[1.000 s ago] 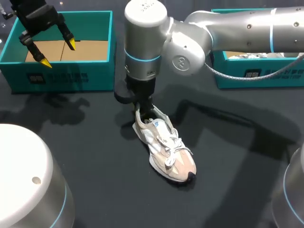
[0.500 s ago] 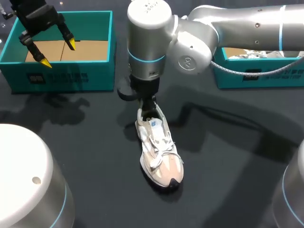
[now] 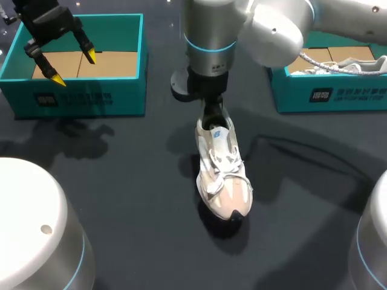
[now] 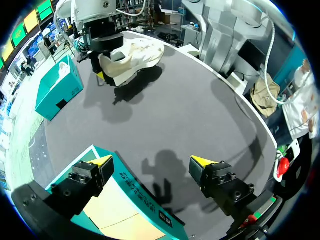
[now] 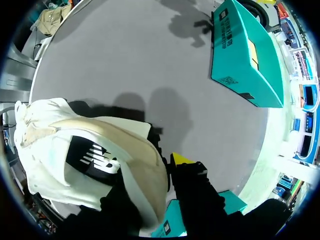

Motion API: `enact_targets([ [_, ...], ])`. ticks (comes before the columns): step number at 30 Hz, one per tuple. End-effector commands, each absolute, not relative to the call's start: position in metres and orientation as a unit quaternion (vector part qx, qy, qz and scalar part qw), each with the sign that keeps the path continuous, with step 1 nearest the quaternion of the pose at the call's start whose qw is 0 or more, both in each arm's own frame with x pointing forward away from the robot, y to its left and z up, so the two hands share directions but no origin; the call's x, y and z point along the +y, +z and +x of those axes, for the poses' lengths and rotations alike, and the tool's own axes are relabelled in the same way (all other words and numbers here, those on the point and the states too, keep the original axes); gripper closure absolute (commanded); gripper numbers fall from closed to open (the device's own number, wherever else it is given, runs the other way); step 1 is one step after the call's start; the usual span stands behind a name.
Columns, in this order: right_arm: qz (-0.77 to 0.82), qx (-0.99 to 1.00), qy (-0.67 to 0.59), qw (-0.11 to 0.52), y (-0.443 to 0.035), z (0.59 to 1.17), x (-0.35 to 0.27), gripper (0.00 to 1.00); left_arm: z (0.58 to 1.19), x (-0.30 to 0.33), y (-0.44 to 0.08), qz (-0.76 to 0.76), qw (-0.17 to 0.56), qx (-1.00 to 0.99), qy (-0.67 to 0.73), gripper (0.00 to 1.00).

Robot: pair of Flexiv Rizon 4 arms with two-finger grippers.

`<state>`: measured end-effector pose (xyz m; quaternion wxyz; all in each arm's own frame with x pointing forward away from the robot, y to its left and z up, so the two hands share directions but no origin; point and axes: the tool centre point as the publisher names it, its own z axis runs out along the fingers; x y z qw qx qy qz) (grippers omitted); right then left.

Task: Take the shoe out of the shoebox, open the shoe tongue, remove and reinsert the insole, then place the shoe into the shoebox

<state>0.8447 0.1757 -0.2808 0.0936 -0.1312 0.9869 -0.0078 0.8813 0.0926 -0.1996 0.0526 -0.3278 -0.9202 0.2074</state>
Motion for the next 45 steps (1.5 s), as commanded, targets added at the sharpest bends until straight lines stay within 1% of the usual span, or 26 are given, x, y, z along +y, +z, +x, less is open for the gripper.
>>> enact_targets([
  [1,-0.132,0.986,-0.003,0.097,-0.261,0.838,0.166,1.0,0.881,0.093,-0.199,-0.328,0.053,-0.92,0.206,0.0],
  [11,-0.132,0.986,-0.003,0.097,-0.261,0.838,0.166,1.0,0.881,0.093,-0.199,-0.328,0.053,-0.92,0.206,0.0],
  [18,-0.146,0.983,-0.036,0.109,-0.223,0.861,0.106,1.0,0.881,0.093,-0.199,-0.328,0.053,-0.92,0.206,0.0],
  [26,-0.175,0.972,-0.056,0.145,-0.159,0.904,0.043,1.0,0.881,0.093,-0.199,-0.328,0.053,-0.92,0.206,0.0],
  [40,-0.175,0.972,-0.056,0.145,-0.159,0.904,0.043,1.0,0.881,0.093,-0.199,-0.328,0.053,-0.92,0.206,0.0],
  [44,-0.164,0.968,-0.077,0.175,-0.14,0.948,0.008,1.0,0.881,0.093,-0.199,-0.328,0.053,-0.92,0.206,0.0],
  [45,-0.161,0.967,-0.09,0.174,-0.135,0.961,-0.004,1.0,0.881,0.093,-0.199,-0.328,0.053,-0.92,0.206,0.0],
])
